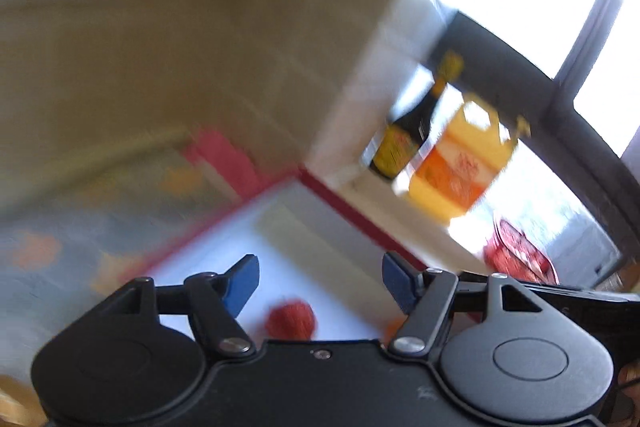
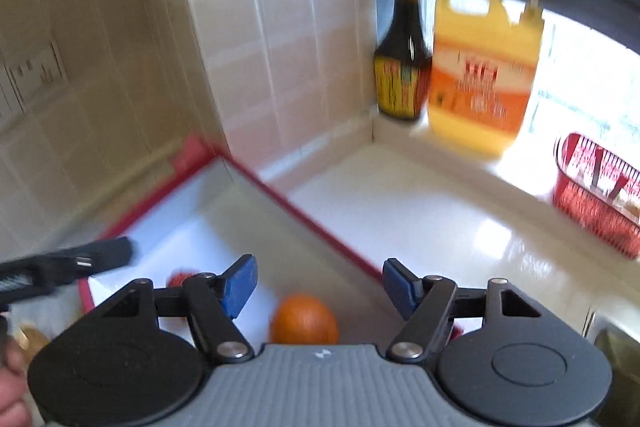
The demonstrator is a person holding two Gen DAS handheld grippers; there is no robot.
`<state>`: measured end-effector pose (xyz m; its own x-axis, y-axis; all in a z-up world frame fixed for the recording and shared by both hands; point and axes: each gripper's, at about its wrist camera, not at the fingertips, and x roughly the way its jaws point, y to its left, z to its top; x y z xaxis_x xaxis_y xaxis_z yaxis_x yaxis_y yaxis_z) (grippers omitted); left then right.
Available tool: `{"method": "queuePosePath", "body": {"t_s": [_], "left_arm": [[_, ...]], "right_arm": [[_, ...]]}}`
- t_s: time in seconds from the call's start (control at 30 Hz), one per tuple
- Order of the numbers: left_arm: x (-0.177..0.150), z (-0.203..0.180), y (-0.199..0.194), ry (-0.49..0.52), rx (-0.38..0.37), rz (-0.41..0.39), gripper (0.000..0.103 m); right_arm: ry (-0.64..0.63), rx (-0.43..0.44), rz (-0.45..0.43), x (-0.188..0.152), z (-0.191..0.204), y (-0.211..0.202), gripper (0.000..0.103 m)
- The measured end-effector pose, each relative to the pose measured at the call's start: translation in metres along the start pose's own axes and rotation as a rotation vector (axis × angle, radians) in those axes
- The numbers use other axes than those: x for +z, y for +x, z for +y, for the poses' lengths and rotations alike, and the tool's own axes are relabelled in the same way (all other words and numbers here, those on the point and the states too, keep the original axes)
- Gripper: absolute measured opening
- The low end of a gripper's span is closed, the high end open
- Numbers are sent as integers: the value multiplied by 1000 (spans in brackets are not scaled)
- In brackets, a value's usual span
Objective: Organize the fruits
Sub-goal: 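Carry the strawberry and orange into the box and open both tools, then return both tools to the kiwi and mandarin beside the box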
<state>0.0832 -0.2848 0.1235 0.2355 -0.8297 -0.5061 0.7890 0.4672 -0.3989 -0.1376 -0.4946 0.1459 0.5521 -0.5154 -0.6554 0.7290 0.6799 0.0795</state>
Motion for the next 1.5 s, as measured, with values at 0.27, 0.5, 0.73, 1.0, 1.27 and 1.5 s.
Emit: {"method": "queuePosePath", "body": {"t_s": [0.27,0.5,0.73,1.0,1.27,1.5], "left_arm": [[14,29,-96,-15,139,-174,80],[2,63,-164,-18,290,-291,80],[-23,95,-188,-68,395,-279,80],[-62,145,-137,-242,315,-47,81],[-97,185,-80,-470,232,96,81],[-101,187,-62,-476,219,136,81]], "right_arm": [[-95,98,-62,5,46,-23,72],[-235,211,-71,1,104,-32,72],[-372,319,-48,-21,165,-27,72],[-551,459,84,-76,220,7,64],[-665,444,211,-113,242,43,62],[-713,449,258,-116,257,73,56]]}}
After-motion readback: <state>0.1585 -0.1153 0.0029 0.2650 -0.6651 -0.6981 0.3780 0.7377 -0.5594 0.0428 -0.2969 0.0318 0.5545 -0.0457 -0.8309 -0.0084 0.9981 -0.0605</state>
